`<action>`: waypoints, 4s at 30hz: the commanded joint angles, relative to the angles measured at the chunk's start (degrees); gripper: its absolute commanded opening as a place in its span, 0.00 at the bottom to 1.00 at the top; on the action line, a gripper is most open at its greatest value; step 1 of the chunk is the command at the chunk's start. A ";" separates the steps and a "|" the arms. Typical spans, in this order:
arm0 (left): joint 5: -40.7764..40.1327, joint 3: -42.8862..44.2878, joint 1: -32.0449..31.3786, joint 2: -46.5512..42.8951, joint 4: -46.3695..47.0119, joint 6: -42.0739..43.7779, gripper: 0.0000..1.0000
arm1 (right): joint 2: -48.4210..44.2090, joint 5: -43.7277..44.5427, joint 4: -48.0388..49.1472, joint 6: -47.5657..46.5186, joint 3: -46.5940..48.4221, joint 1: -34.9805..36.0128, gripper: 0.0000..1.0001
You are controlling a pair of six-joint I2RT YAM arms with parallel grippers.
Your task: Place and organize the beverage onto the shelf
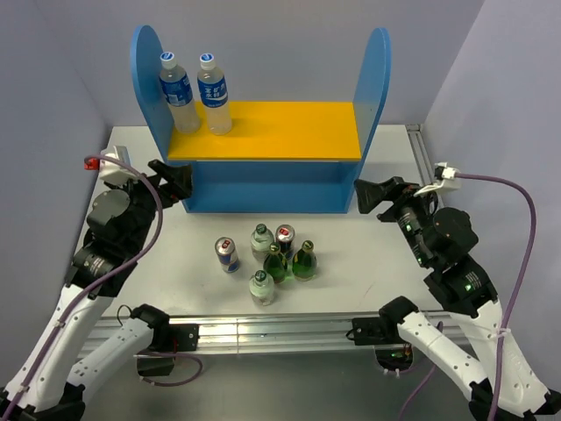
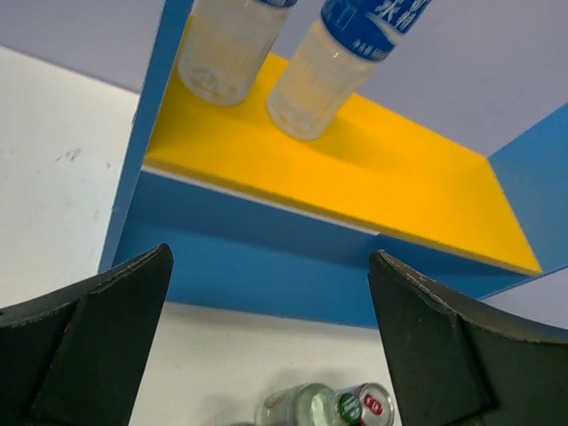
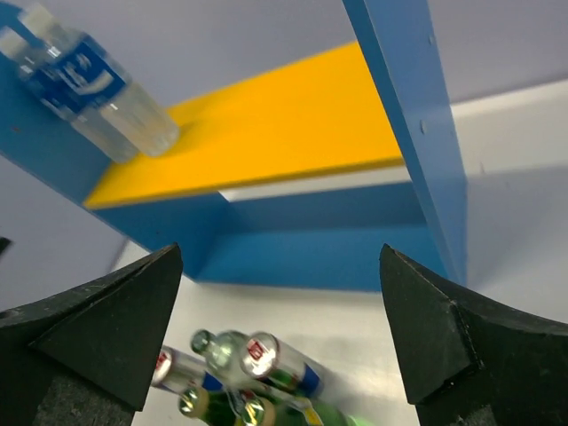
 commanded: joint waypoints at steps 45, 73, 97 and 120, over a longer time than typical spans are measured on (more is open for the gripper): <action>-48.13 -7.54 -65.77 14.57 -15.15 -20.37 0.99 | 15.89 37.68 15.36 15.78 -30.18 50.24 1.00; -49.18 -11.40 -65.68 11.24 -14.71 -21.43 0.99 | 24.07 46.54 13.64 8.13 -19.39 46.71 0.00; -50.33 -10.35 -65.60 7.55 -13.48 -18.00 0.99 | 29.24 41.65 18.20 -34.23 29.03 35.30 0.00; -50.42 -10.70 -65.60 0.51 -21.48 -22.13 0.99 | 54.56 29.23 25.84 -30.81 39.77 7.17 0.00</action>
